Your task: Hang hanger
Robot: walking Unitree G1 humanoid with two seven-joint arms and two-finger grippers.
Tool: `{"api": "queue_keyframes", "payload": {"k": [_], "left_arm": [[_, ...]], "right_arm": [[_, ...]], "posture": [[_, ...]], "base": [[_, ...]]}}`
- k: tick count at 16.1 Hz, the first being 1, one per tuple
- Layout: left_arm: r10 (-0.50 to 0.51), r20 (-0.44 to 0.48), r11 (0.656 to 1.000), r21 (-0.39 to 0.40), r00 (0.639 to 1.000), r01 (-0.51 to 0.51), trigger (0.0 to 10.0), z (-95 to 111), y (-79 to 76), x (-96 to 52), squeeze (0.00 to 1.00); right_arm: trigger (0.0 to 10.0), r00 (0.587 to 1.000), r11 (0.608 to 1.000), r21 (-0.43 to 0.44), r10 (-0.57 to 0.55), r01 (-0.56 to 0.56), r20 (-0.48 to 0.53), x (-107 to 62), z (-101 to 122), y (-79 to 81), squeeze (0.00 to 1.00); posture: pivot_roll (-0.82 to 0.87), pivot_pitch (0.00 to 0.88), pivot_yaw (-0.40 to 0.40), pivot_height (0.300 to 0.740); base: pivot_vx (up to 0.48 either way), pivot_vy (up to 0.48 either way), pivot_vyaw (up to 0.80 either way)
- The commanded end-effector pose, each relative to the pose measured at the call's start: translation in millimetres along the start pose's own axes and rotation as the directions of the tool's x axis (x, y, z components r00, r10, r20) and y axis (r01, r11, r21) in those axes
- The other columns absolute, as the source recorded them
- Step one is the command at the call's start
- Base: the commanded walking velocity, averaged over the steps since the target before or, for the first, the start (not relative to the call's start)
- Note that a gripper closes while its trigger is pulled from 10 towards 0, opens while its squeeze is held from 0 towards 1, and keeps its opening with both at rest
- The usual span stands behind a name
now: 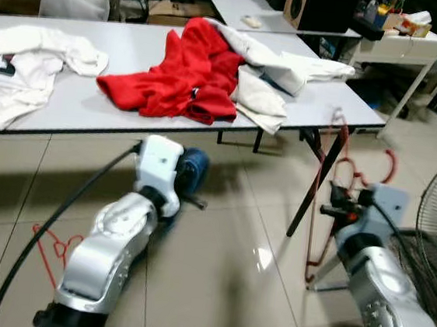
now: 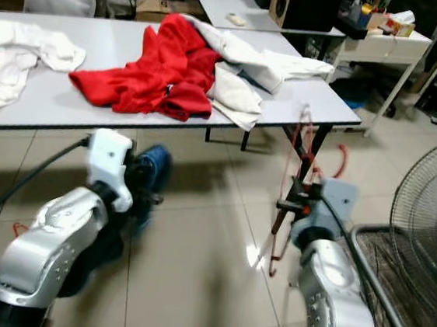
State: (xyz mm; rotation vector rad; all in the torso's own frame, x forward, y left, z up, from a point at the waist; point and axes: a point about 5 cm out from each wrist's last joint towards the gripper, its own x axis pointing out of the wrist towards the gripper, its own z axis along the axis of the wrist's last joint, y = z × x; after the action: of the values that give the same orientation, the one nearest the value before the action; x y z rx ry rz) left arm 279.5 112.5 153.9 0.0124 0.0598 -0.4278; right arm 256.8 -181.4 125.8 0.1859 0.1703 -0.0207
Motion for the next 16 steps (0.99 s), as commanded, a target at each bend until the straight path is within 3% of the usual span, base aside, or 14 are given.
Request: {"api": "queue_keyframes", "payload": {"k": [1, 6, 9, 11, 16], "left_arm": [[0.031, 0.029, 0.999, 0.018, 0.999, -0.032, 10.0, 6.8, 9.8, -2.3, 0.00], [0.029, 0.031, 0.999, 0.015, 0.999, -0.030, 10.0, 7.1, 8.1, -0.3, 0.00], [0.029, 0.037, 0.999, 0.012, 0.999, -0.030, 10.0, 8.1, 8.5, 2.7, 0.00], [0.023, 0.048, 0.999, 0.023, 0.999, -0.024, 10.0, 12.5, 8.8, 4.6, 0.00], [0.030, 0.069, 0.999, 0.031, 0.997, -0.033, 10.0, 19.3, 13.2, 6.7, 0.00]], "right_arm": [[10.0, 0.999, 0.999, 0.006, 0.039, -0.039, 0.020, 1.9, 2.7, 10.8, 0.00], [10.0, 0.999, 0.998, -0.008, 0.055, -0.055, -0.002, 2.0, 1.2, 10.9, 0.00], [10.0, 0.996, 0.995, -0.062, 0.077, -0.080, -0.050, 3.2, -1.2, 11.9, 0.00], [10.0, 0.994, 0.986, -0.141, 0.093, -0.084, 0.060, 6.9, 13.3, 15.8, 0.00], [10.0, 0.988, 0.975, -0.179, 0.145, -0.134, 0.050, 9.9, 17.7, 22.0, 0.00]], "posture": [[-0.06, 0.000, -0.030, 0.710], [-0.07, 0.000, -0.023, 0.710], [-0.07, 0.000, -0.018, 0.710], [-0.07, 0.000, -0.016, 0.710], [-0.07, 0.000, -0.017, 0.710]], "base": [[0.322, 0.000, 0.00], [0.320, 0.000, 0.00], [0.324, 0.000, 0.00], [0.324, 0.000, 0.00], [0.323, 0.000, 0.00]]}}
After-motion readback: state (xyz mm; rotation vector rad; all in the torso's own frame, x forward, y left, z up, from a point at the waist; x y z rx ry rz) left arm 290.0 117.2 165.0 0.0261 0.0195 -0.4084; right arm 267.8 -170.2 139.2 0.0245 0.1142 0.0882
